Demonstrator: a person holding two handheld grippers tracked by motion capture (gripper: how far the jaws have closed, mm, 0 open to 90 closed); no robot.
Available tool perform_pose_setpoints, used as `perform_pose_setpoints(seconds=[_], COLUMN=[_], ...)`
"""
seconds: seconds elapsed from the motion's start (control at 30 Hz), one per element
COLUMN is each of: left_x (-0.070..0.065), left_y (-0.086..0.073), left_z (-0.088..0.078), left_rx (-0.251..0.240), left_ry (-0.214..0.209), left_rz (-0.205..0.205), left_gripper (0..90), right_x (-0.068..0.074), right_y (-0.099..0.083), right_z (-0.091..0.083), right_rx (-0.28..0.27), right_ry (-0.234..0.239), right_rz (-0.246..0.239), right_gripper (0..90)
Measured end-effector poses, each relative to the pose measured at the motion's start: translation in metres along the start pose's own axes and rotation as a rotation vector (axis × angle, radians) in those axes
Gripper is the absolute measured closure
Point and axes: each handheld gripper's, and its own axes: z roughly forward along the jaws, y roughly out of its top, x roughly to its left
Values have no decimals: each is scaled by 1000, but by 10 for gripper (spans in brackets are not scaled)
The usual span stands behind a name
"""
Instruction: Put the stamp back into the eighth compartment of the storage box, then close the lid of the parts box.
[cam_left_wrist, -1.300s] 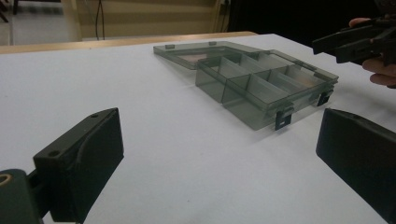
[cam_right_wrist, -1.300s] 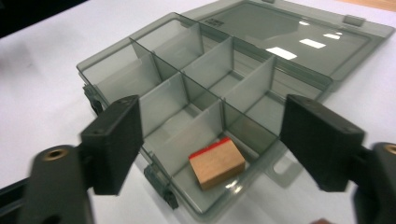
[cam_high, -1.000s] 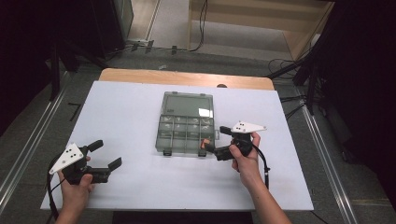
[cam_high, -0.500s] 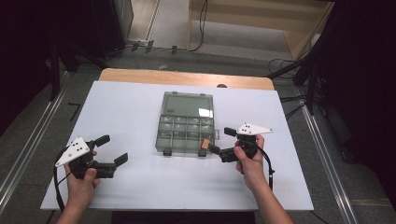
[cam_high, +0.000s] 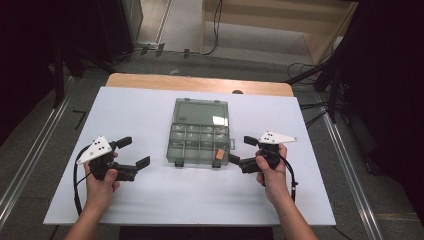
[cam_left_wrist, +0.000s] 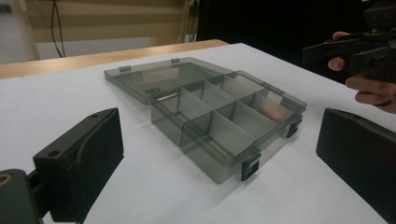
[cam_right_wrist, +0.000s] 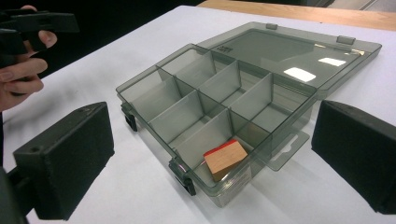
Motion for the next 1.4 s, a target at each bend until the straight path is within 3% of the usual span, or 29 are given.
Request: perform_pose_setpoints(seconds=[0.37,0.7,0.9,1.23,1.4], left_x=[-3,-1,4,9,13], left_y=[13,21,24,27,29], left_z=[26,40,49,66,78], left_rx=[-10,-16,-33,-8,-5], left_ry=[-17,-16,-24,-21,-27], left_rz=[9,13,-40,-40,-66], left_gripper=[3,3,3,3,3], right_x=[2,0,-2,-7,-11], right_y=[3,4,7,14,19], right_z=[5,10,12,21,28], right_rx=[19,11,-1,-8,-10], right_ry=[9,1,0,-3,-8], right_rz=[-20,-4,2,25,43], right_gripper=[0,0,0,0,0])
